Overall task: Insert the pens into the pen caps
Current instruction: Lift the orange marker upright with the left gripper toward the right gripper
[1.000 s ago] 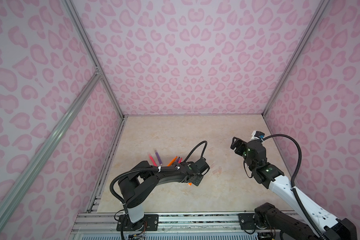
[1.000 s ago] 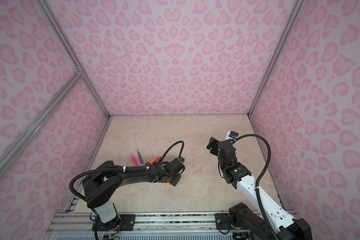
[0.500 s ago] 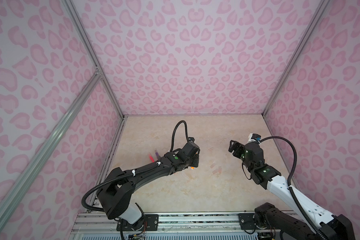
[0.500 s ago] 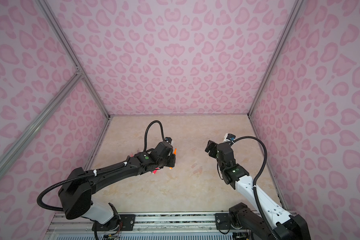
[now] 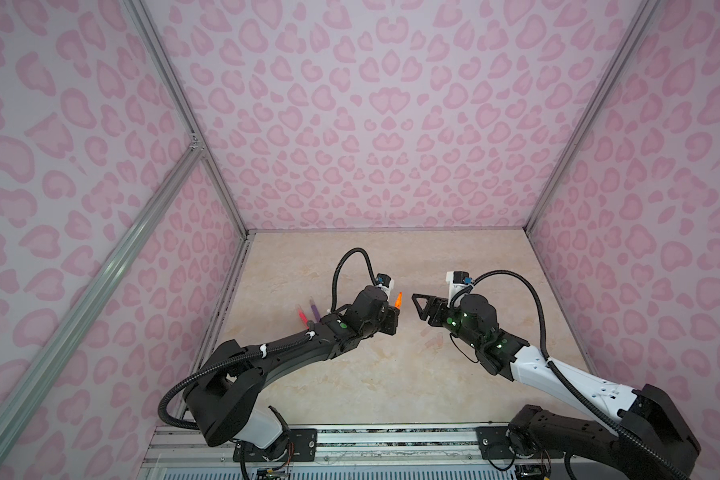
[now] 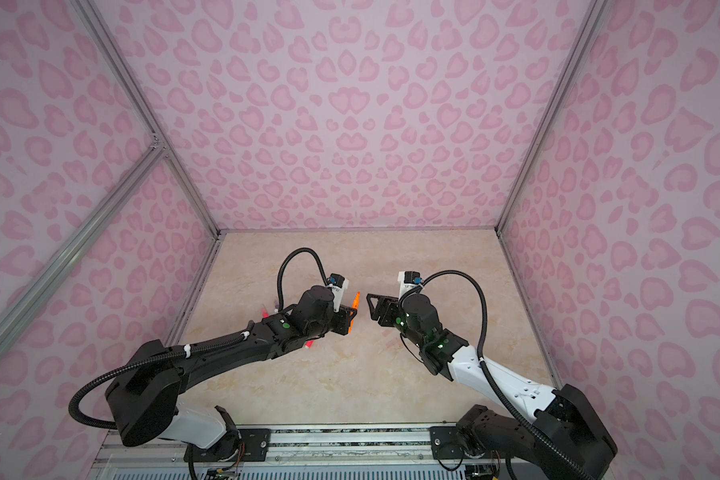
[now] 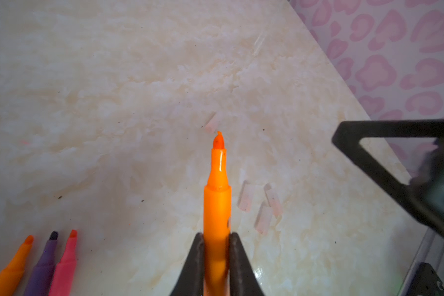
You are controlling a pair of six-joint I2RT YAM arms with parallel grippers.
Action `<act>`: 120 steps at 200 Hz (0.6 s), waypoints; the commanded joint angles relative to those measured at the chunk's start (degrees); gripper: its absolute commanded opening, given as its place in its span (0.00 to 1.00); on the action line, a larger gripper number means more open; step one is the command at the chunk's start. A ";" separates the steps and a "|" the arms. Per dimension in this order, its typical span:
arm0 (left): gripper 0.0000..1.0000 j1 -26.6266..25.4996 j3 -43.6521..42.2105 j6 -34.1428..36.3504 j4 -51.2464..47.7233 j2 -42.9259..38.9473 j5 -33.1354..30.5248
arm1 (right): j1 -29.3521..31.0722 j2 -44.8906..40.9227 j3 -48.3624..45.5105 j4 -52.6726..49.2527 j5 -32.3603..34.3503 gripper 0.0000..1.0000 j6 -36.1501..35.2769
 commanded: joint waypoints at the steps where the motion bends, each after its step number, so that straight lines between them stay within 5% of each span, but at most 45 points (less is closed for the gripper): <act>1: 0.03 0.18 -1.33 1.03 5.98 -0.20 4.90 | 2.65 1.01 0.89 2.92 0.39 0.71 -0.62; 120: 0.03 -0.15 -3.52 4.06 10.02 -4.59 10.10 | 3.44 6.53 3.52 0.55 -0.40 0.54 2.16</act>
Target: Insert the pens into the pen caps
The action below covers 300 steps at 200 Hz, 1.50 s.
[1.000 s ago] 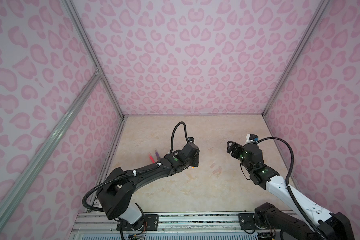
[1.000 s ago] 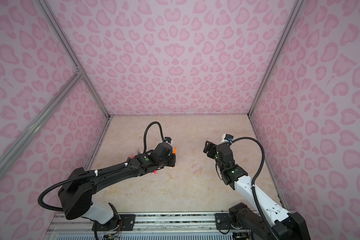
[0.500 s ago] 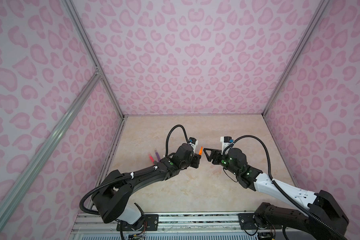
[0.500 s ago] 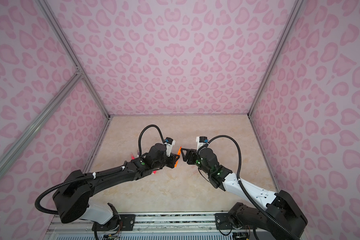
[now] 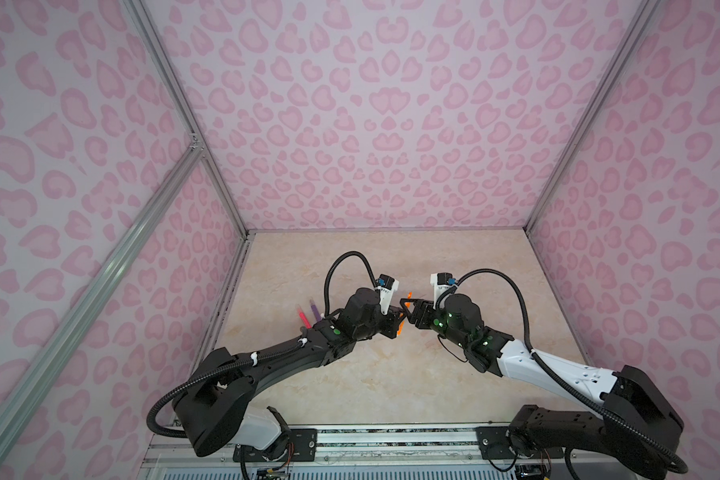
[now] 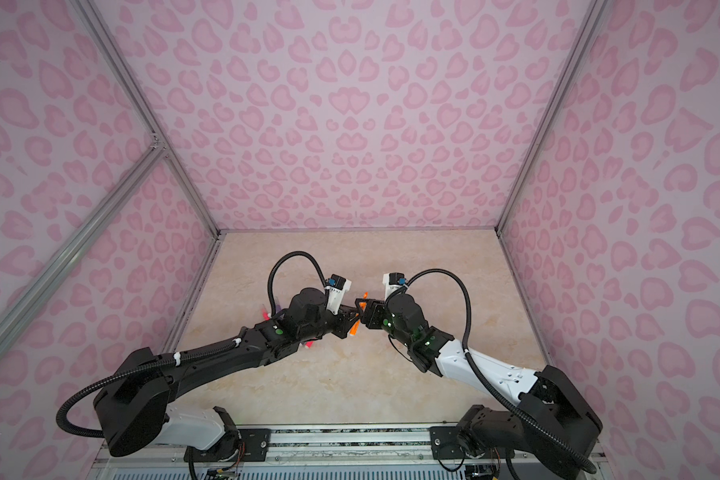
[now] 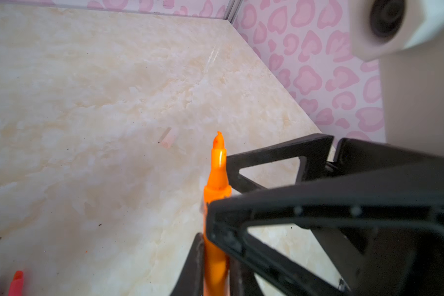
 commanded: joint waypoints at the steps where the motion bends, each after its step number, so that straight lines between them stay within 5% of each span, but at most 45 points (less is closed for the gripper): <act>1: 0.03 -0.22 0.09 1.55 2.77 -0.70 1.86 | 0.10 0.48 0.27 0.33 -0.51 0.53 0.66; 104: 0.07 -1.01 0.04 0.66 2.97 -0.77 2.45 | 0.10 0.68 0.58 -0.20 -0.54 0.17 1.41; 187: 0.22 -1.01 1.21 0.32 2.95 1.51 4.42 | 0.36 -0.68 0.13 0.20 -1.30 0.07 2.11; 227: 0.23 -1.03 1.47 0.28 3.48 2.05 5.97 | 0.45 -0.57 0.00 0.81 -1.87 0.06 2.53; 266: 0.07 -1.05 1.23 0.13 3.57 1.56 5.55 | 0.59 0.29 0.32 0.55 -1.97 0.06 2.68; 290: 0.03 -1.04 -0.37 -1.46 3.94 -0.26 2.08 | 0.83 -0.56 0.98 -1.27 0.37 0.24 1.87; 300: 0.03 -0.92 -1.14 -2.46 3.08 -1.46 -1.27 | 2.06 -2.07 2.30 -5.37 6.70 0.38 0.60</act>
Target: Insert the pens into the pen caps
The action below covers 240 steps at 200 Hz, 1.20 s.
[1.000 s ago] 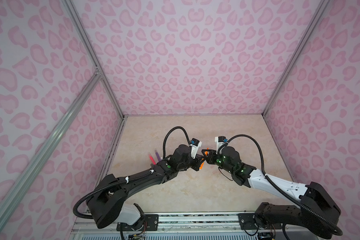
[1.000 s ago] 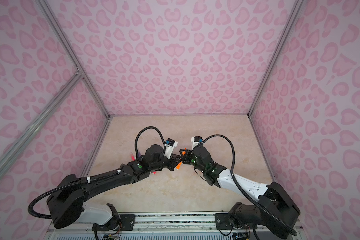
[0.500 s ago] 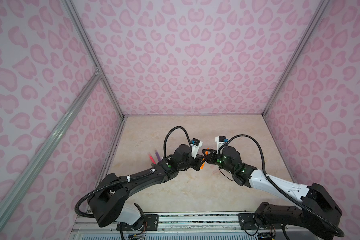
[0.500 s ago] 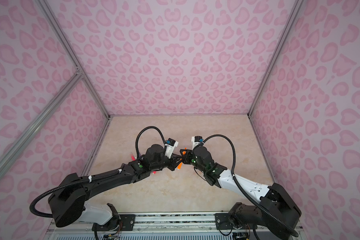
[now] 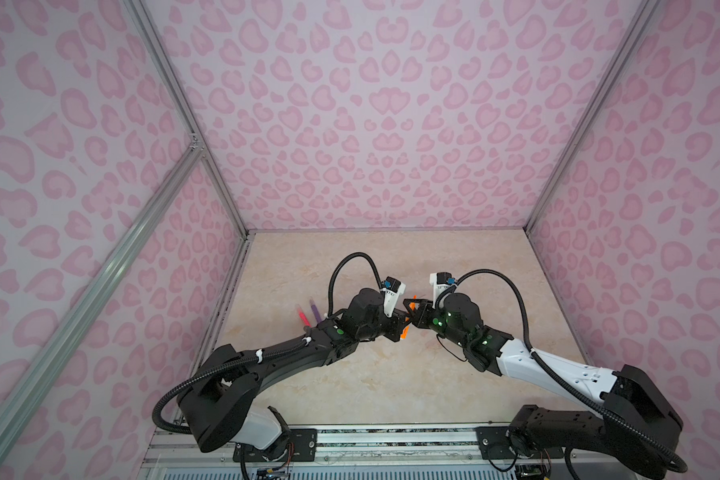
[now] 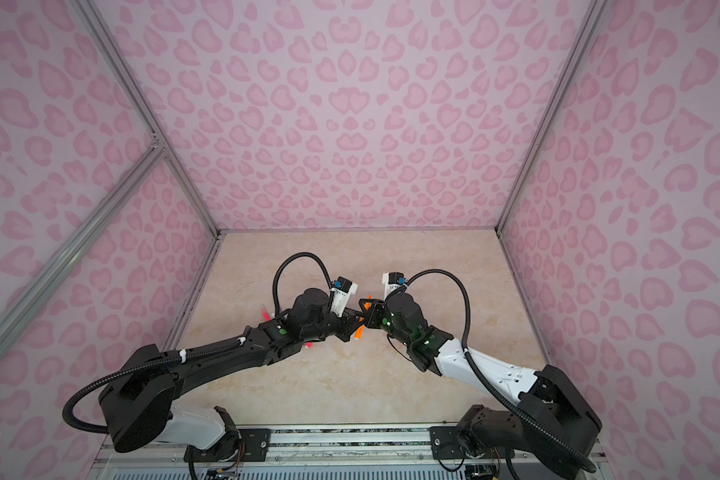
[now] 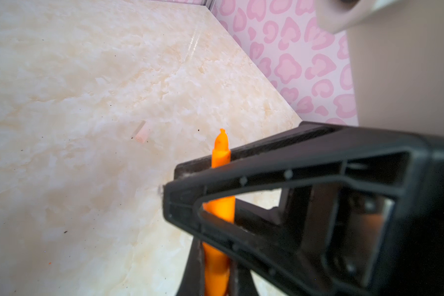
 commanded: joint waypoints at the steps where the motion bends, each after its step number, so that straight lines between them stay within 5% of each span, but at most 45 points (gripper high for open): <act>1: 0.03 0.02 -1.44 -2.42 2.03 -2.86 -5.84 | 1.67 -2.00 1.93 -5.32 8.52 0.40 -1.84; 11: 0.03 0.61 -2.11 -4.85 -0.05 -4.26 -9.84 | 3.51 -3.98 4.19 -12.68 16.48 0.60 0.70; 23: 0.03 2.02 -3.02 -8.87 -2.75 -5.80 -12.30 | 4.24 -5.71 4.91 -14.28 16.89 0.72 2.82; 49: 0.03 2.90 -3.93 -9.70 -7.96 -9.01 -19.75 | 6.05 -10.22 6.35 -21.19 18.34 0.85 9.39; 77: 0.03 2.93 -3.03 -10.55 -12.53 -9.90 -26.00 | 9.32 -13.24 4.71 -17.44 13.33 0.86 8.94; 135: 0.03 2.97 -1.34 -7.44 -12.56 -8.48 -28.68 | 12.42 -16.82 6.79 -16.01 18.51 0.92 0.78; 179: 0.03 2.98 -2.36 -5.66 -10.56 -9.46 -28.92 | 3.88 -15.37 6.94 -12.13 16.15 0.94 -0.45; 206: 0.03 2.97 -2.62 -5.42 -10.59 -9.31 -29.37 | 0.73 -8.78 9.76 -11.33 16.81 0.94 -1.65; 240: 0.03 2.89 -3.86 -1.69 -8.68 -9.87 -30.42 | -8.78 5.59 16.73 -9.42 7.66 0.88 0.70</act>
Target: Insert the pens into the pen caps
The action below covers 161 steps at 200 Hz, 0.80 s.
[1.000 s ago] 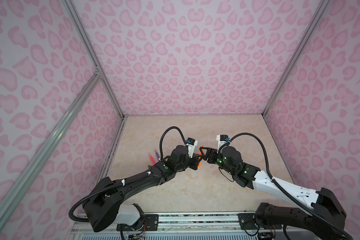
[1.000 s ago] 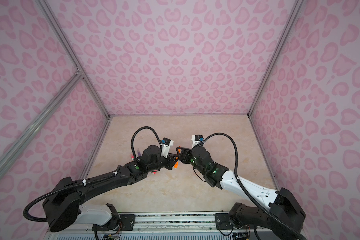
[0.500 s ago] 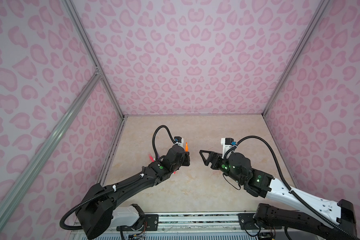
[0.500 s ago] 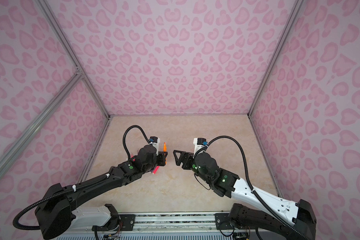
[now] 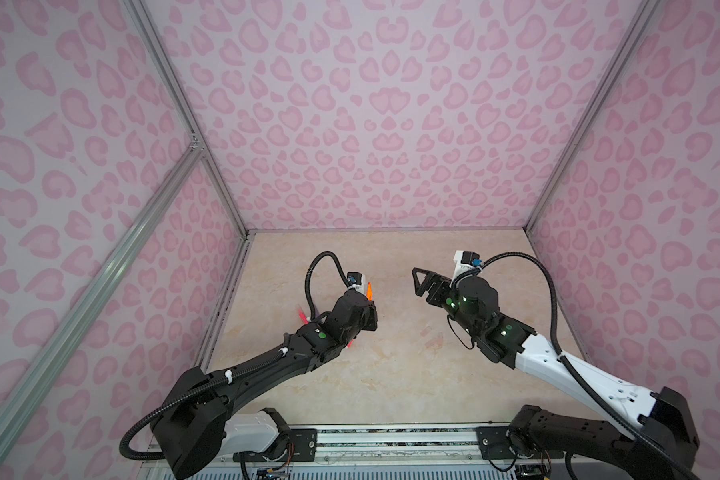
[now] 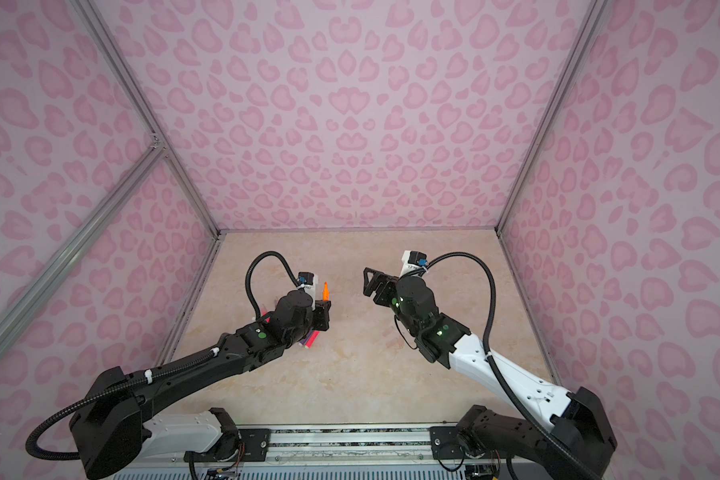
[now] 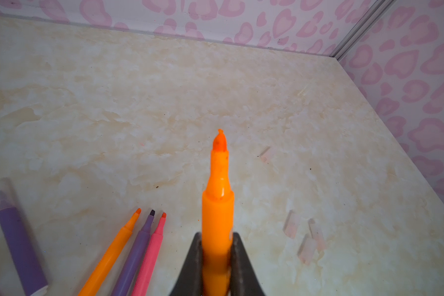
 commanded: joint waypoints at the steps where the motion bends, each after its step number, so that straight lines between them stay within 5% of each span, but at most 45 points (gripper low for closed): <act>1: 0.03 -0.15 -0.76 3.82 2.54 -0.48 -2.20 | -3.83 7.58 4.81 1.24 -5.43 0.88 1.18; 45: 0.03 -0.66 -1.83 8.17 3.21 1.39 -9.25 | -6.33 20.51 9.49 9.18 5.00 0.79 -1.67; 98: 0.03 -0.84 -5.03 11.67 6.10 -1.76 -8.25 | -9.92 27.27 17.29 -0.90 17.97 0.66 7.21; 135: 0.03 -0.79 -4.92 13.34 6.50 -0.55 -5.68 | -7.37 28.91 14.66 6.76 16.95 0.70 4.65; 161: 0.03 -0.80 -6.43 13.05 9.26 -2.25 1.17 | -10.22 30.64 15.46 0.97 4.17 0.64 9.11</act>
